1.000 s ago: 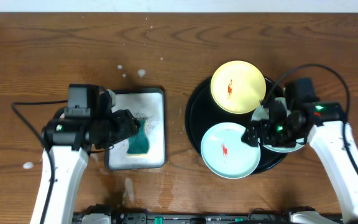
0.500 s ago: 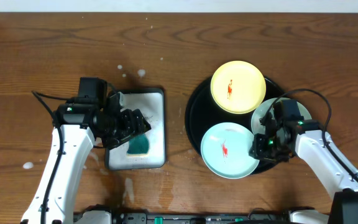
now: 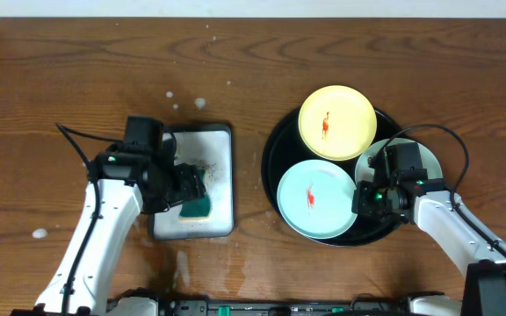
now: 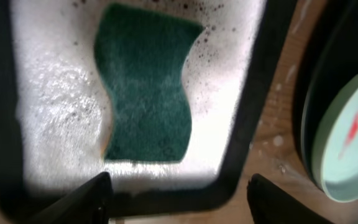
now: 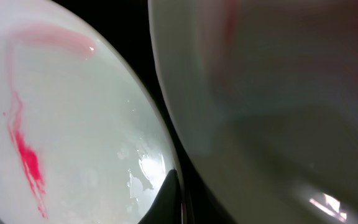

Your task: Clean dirty plates on tray and stack at the side

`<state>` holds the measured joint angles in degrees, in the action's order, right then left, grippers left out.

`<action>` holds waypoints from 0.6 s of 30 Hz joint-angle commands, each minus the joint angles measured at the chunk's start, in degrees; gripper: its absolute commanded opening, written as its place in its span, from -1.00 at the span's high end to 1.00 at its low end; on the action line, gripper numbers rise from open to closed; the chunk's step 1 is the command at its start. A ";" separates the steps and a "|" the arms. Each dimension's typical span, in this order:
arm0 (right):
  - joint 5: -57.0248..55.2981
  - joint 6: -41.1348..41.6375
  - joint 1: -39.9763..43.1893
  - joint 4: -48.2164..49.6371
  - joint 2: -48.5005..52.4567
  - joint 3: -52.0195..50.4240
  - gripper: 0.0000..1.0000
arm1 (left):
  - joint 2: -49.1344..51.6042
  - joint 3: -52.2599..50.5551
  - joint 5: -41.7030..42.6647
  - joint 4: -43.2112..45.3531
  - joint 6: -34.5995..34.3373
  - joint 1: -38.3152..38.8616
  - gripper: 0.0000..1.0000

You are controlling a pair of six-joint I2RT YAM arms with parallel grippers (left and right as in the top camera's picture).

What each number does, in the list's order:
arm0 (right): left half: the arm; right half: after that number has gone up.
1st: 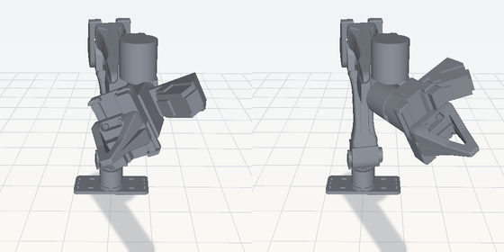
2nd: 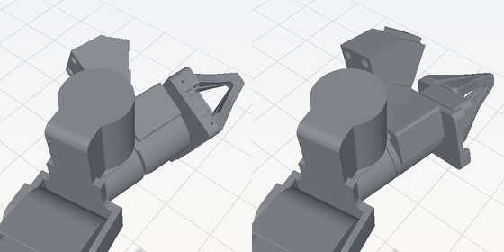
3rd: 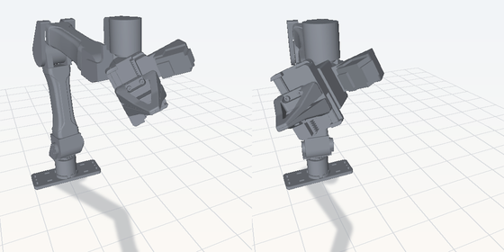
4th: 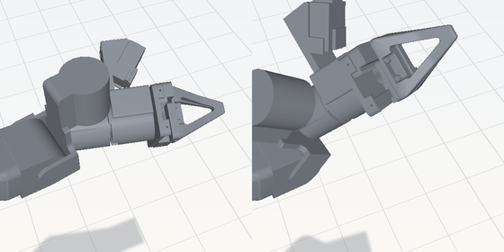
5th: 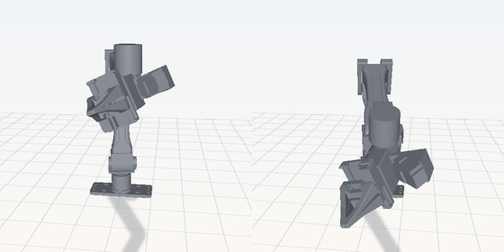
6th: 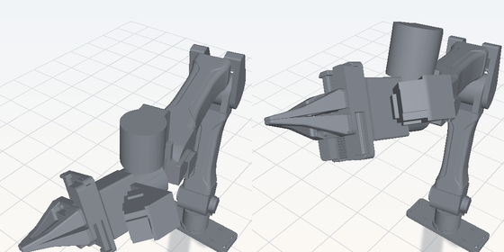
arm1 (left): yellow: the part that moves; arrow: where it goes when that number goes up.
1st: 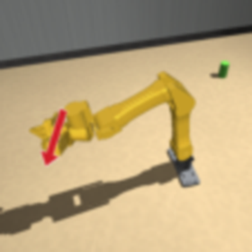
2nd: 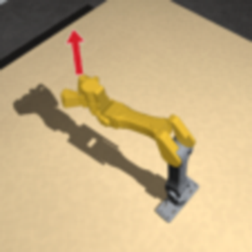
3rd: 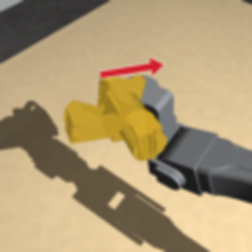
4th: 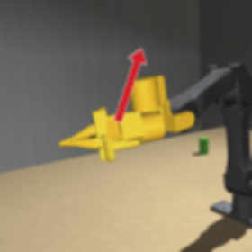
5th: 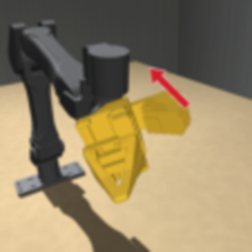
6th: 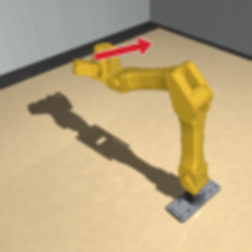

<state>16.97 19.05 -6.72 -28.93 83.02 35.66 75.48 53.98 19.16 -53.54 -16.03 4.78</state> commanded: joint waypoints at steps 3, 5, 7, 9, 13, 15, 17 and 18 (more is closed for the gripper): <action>-3.15 0.59 -0.50 3.37 0.46 0.96 0.98 | -0.04 -7.19 -3.63 9.11 -1.68 1.66 -0.28; -3.21 -0.07 -0.52 4.46 0.46 0.98 0.98 | 0.72 -9.33 -5.86 12.11 -3.17 1.79 -0.20; -3.10 -1.25 -0.52 5.31 0.46 0.98 0.98 | 2.01 -11.26 -8.26 14.80 -5.03 1.79 -0.20; -2.97 -2.97 -0.50 5.57 0.46 0.98 0.98 | 4.07 -12.26 -8.79 17.35 -5.29 1.79 -0.21; -2.97 -5.16 -0.57 5.27 0.46 0.98 0.98 | 10.12 -12.31 -8.66 21.59 -6.93 1.84 -0.17; -2.99 -5.16 -0.74 5.22 0.46 0.98 0.98 | 14.29 -12.31 -8.02 24.24 -7.04 2.43 0.17; -2.99 -5.16 -0.92 5.22 0.46 0.98 0.98 | 17.57 -12.26 -8.09 25.88 -6.99 3.34 0.48; -2.99 -5.16 -0.94 5.18 0.46 0.98 0.98 | 18.60 -11.98 -8.07 25.94 -6.99 3.54 0.72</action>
<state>14.68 15.40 -6.92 -23.77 83.15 35.73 89.10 42.24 12.71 -28.51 -22.41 7.09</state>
